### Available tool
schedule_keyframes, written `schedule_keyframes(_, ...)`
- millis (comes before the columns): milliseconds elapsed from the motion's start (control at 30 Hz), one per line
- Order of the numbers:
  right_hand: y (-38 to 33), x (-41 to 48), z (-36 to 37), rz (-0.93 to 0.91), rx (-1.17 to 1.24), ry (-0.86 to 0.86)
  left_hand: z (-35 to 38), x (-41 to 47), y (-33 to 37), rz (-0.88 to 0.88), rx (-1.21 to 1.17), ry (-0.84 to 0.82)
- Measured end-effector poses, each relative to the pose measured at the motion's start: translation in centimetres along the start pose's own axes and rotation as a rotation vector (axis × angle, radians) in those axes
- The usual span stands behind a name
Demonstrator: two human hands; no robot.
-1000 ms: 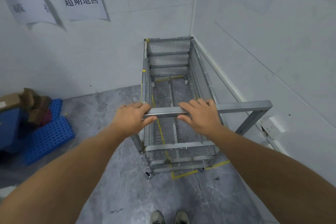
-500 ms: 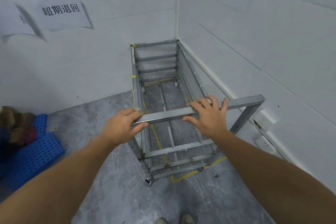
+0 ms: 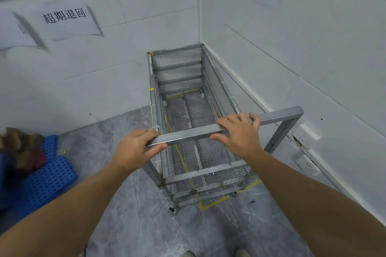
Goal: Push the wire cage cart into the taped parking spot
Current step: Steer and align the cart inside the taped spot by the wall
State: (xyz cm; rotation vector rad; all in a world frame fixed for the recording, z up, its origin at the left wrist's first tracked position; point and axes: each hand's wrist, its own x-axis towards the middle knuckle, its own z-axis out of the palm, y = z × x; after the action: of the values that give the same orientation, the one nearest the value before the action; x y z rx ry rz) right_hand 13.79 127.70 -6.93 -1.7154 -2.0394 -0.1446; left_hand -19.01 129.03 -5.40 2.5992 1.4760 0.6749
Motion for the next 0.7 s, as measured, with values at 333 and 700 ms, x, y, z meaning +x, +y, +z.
schedule_keyframes(333,5.1,1.0,-1.7,-0.029,0.014,-0.073,1.9,2.2,5.0,-0.101,0.027,0.014)
schedule_keyframes(700,13.2,3.4,-2.7,-0.076,0.008,-0.139,5.9,6.4,10.0,-0.142,0.057,0.099)
